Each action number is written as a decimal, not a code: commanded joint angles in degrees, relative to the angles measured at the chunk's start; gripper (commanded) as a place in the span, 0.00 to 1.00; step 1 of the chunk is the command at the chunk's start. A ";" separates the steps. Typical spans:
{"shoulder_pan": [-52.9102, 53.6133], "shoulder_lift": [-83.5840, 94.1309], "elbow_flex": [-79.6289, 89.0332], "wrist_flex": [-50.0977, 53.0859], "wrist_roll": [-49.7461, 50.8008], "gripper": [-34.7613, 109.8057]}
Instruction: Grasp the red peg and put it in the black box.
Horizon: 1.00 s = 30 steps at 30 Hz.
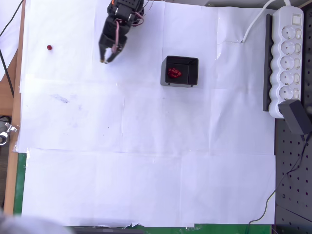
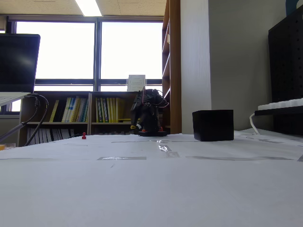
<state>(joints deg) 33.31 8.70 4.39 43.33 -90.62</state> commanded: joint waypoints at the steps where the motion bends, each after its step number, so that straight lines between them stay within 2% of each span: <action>1: 8.26 5.45 3.25 -15.12 -0.53 0.24; 2: 10.28 7.03 1.41 -22.94 -0.53 0.24; 3: 12.30 9.05 -2.37 -35.42 -1.76 0.24; 4: 14.59 11.95 -7.56 -52.03 -3.60 0.24; 7: 21.97 19.42 -7.38 -61.35 -5.62 0.24; 14: 28.83 24.87 -6.24 -69.96 -6.42 0.24; 30: 29.88 38.94 5.54 -69.96 -5.80 0.24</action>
<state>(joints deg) 62.58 44.56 4.92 -24.17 -96.77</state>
